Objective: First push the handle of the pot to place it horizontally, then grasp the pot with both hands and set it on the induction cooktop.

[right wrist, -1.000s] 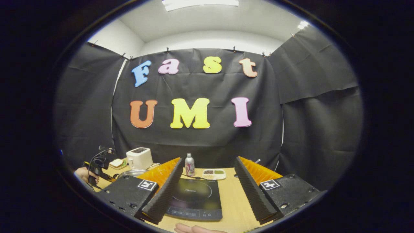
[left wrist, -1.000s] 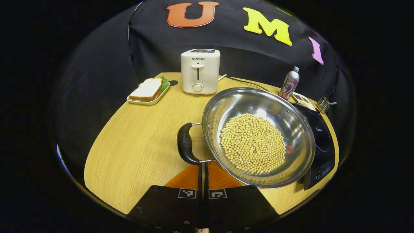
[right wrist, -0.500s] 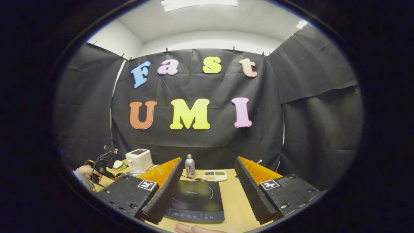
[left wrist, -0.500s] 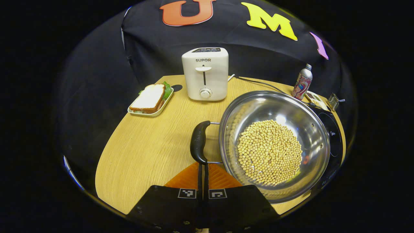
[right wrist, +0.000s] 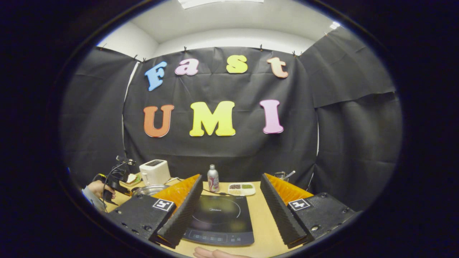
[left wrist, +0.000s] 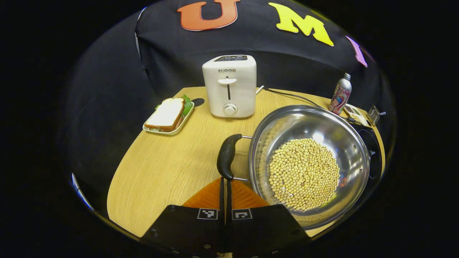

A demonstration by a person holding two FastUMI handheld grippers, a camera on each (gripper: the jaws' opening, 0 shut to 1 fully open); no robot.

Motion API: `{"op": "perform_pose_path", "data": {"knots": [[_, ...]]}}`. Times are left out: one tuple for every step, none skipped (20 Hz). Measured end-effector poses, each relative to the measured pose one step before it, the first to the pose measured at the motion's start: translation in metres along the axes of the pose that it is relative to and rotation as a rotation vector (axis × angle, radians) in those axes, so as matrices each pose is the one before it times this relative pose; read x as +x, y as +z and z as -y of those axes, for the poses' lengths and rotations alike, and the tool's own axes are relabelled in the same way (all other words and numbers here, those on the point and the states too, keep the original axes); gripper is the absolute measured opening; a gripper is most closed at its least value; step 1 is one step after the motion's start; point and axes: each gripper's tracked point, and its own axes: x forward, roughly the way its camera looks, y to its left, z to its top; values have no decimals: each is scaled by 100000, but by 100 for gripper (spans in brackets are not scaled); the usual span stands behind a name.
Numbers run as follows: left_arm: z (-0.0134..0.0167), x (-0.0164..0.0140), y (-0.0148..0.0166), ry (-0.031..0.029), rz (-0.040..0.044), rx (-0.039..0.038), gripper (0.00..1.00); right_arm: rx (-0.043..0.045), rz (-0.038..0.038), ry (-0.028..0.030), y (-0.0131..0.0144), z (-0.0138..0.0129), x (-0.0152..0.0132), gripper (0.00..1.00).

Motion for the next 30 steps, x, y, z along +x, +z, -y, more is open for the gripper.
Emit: {"op": "perform_pose_path", "data": {"knots": [[30, -320, 11, 77, 943, -431, 0, -323, -724, -58, -205, -277, 151, 99], [-402, -672, -25, 856, 1184, -475, 2, -273, -555, -389, -255, -255, 205, 99], [-144, -585, 85, 372, 1754, -652, 13, -171, -541, -388, -171, -334, 254, 98], [46, -625, -102, 479, 1569, -1613, 14, -566, -1197, -68, -383, -418, 217, 99], [-52, -786, 65, 184, 2118, -1046, 46, -8, -1310, -389, -390, -294, 220, 98], [-110, -873, -6, 537, 2119, 168, 62, 837, -1228, -637, -468, -112, 363, 99], [-260, -711, 48, 1281, 1991, 588, 78, 1152, -1509, -408, -328, -230, 420, 99], [-307, -880, 484, 1415, 3310, -269, 87, 1198, -1692, 200, -493, -408, 499, 99], [-71, -995, 599, 518, 2321, -2004, 94, 1262, -2604, 174, -524, -366, 395, 99], [-253, -596, 180, 1269, 1374, -1531, 97, 1215, -1845, 847, -487, -457, 376, 99], [-103, -641, 327, -317, 1571, -1196, 97, 610, -1530, 1153, -285, -562, 374, 99], [546, -728, 196, -2228, 939, -1750, 97, 608, -981, 224, -356, -341, 595, 99], [626, -661, 494, -2765, 1670, -2048, 97, 112, -1249, -324, -375, -213, 633, 99], [660, -722, 279, -3373, 856, -1579, 97, -254, -1407, -370, -537, -315, 752, 99], [537, -461, 587, -2393, 2281, -774, 98, -531, -1948, -334, -461, -327, 846, 99], [387, -459, 602, -2259, 2167, -264, 97, -274, -2128, -113, -532, -420, 805, 99], [278, -273, 564, -1189, 2123, 327, 97, -236, -1710, 610, -415, -535, 842, 99], [65, -88, 600, -508, 2383, 302, 98, -360, -1519, 471, -444, -523, 803, 99], [163, -88, 550, -658, 2175, 863, 98, -446, -1206, 474, -323, -466, 875, 99], [199, 29, 454, -1260, 1968, 874, 98, -329, -1280, 330, -440, -418, 792, 99], [389, 162, 329, -1933, 1360, 680, 98, 307, -1560, 258, -381, -354, 856, 100], [444, 142, 120, -2227, 517, 838, 97, 651, -1658, 573, -569, -421, 954, 100], [233, 303, 41, -1490, 205, 663, 96, 685, -2182, 187, -554, -385, 928, 99], [102, 469, 304, -1053, 1672, 541, 96, 682, -2221, 20, -526, -279, 1083, 99], [97, 530, -63, -1471, 594, 1018, 96, -3, -2430, -256, -514, -345, 1055, 99], [-131, 515, -342, 267, -57, 454, 96, -526, -2530, -734, -603, -291, 958, 99], [-159, 536, -60, 514, 365, 720, 96, -343, -1679, 49, -301, -466, 865, 99], [32, 656, -230, -255, -279, 980, 96, -457, -1281, 696, -323, -742, 946, 98], [82, 594, -382, -542, -1272, 1029, 96, -481, -1445, 524, -460, -658, 961, 97], [-13, 765, -510, -576, -1424, 1756, 96, -833, -2004, 433, -665, -573, 931, 97]]}}
